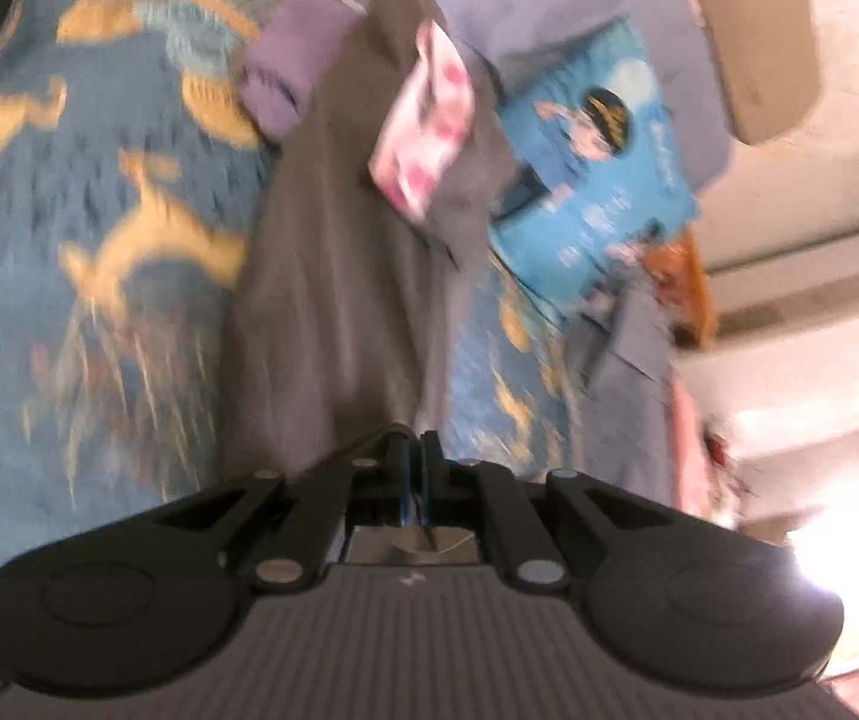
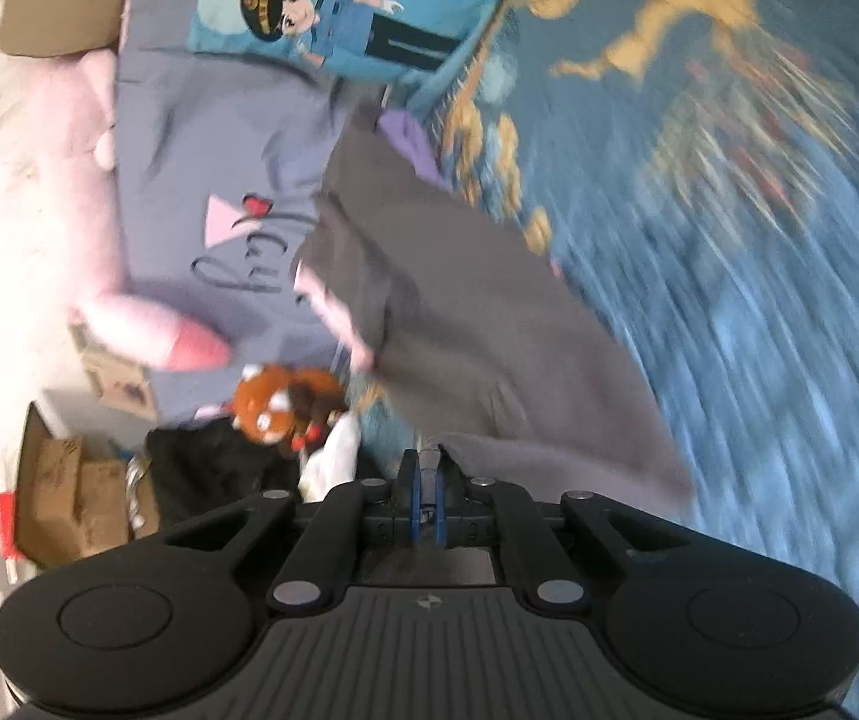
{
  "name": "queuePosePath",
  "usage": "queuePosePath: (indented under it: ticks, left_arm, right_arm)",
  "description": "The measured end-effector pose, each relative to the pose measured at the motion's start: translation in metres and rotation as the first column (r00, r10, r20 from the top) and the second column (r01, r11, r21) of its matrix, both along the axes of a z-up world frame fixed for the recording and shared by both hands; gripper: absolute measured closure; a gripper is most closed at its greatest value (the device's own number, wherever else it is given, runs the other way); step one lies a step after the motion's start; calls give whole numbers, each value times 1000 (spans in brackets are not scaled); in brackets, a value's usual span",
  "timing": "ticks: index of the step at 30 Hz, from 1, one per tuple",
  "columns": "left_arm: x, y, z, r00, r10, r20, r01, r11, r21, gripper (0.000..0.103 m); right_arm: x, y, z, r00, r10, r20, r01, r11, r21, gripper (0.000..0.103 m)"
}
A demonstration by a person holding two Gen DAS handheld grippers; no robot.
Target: Fold clothes
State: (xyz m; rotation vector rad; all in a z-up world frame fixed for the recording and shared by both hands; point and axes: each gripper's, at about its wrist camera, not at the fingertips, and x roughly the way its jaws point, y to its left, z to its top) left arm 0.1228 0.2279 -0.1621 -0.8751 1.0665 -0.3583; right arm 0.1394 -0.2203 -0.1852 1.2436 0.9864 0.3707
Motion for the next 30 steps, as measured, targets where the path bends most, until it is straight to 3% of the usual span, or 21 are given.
queuePosePath:
  ticks: [7, 12, 14, 15, 16, 17, 19, 22, 24, 28, 30]
  left_arm:
    - [71, 12, -34, 999, 29, -44, -25, 996, 89, 99]
    - [97, 12, -60, 997, 46, -65, -41, 997, 71, 96]
    - [99, 15, -62, 997, 50, -51, -46, 997, 68, 81]
    - [98, 18, -60, 998, 59, -36, -56, 996, 68, 65]
    - [96, 21, -56, 997, 69, -20, -67, 995, 69, 48]
    - [92, 26, -49, 996, 86, 11, -87, 993, 75, 41]
    - [85, 35, -33, 990, 120, 74, -127, 988, 85, 24]
    - [70, 47, -14, 979, 131, 153, -135, 991, 19, 24]
    - [59, 43, -7, 982, 84, 170, -96, 994, 60, 22]
    - [35, 22, -26, 997, -2, 78, -15, 976, 216, 17]
    - [15, 16, -46, 1000, 5, 31, -10, 985, 175, 17]
  right_arm:
    - [79, 8, -21, 1000, 20, -24, -22, 997, -72, 98]
    - [107, 17, -35, 998, 58, -10, -59, 992, -116, 98]
    - [114, 18, -39, 997, 73, 0, -72, 990, -121, 91]
    - [117, 18, -40, 997, 74, -2, -74, 990, -120, 88]
    - [118, 18, -41, 997, 74, -1, -73, 990, -117, 78]
    - [118, 17, -40, 998, 63, 13, -61, 992, -111, 67]
    - [114, 13, -36, 998, 16, 64, -9, 995, -102, 58]
    - [97, 9, -28, 993, 15, 116, 2, 990, -143, 56]
    - [84, 6, -22, 989, 28, 147, -2, 984, -181, 56]
    - [55, 1, -14, 979, 59, 197, -7, 967, -255, 55]
    - [35, -2, -20, 982, 57, 178, -9, 966, -260, 53]
